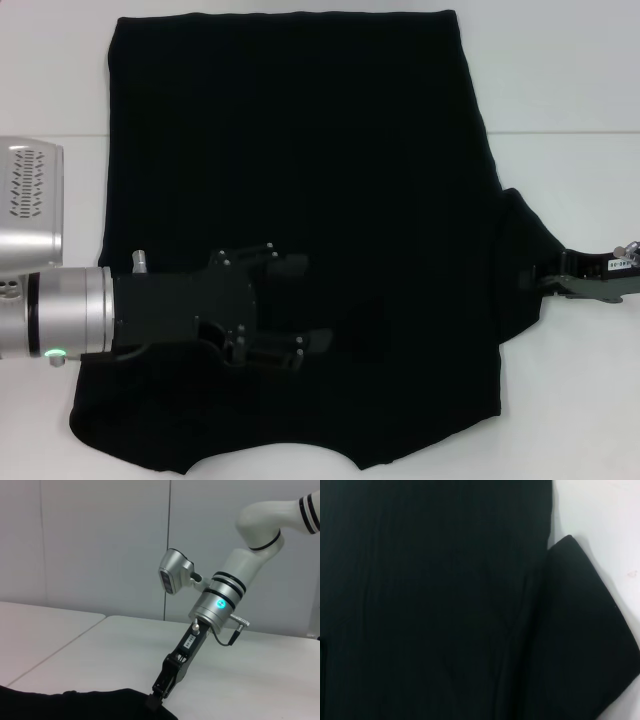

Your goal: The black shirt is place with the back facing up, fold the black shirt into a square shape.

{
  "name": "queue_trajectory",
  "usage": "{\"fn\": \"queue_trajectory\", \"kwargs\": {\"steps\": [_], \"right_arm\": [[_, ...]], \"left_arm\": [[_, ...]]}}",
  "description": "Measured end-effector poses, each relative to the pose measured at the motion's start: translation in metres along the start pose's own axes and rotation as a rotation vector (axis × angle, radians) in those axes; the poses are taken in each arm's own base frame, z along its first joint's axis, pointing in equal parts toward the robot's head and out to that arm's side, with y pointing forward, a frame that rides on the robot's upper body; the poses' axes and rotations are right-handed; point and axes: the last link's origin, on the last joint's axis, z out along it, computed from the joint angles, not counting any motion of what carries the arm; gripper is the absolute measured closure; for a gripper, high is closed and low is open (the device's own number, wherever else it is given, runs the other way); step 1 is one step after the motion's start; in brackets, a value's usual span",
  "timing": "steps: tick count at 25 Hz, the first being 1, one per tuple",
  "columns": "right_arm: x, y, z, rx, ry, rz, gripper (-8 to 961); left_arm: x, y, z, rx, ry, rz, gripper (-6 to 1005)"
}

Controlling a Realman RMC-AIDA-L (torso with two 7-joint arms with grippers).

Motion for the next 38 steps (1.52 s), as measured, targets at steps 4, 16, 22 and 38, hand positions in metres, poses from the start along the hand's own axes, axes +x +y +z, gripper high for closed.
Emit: {"fn": "queue_trajectory", "kwargs": {"steps": [4,16,22,38], "right_arm": [[-0.001,0.001,0.001,0.0,-0.001,-0.003,641],[0.003,-0.012,-0.005,0.025,-0.019,0.012,940],[0.007,-0.026,-0.021,0.033,-0.02,0.014,933],[0.005,-0.046,-0.048,0.073,-0.029,0.0,915]], "left_arm": [[0.0,-0.001,-0.001,0.008,0.005,-0.003,63],[-0.001,0.0,-0.002,0.014,0.01,-0.012,63],[0.0,0.0,-0.001,0.015,0.016,-0.016,62],[0.002,0.003,0.003,0.002,0.039,-0.036,63]]}}
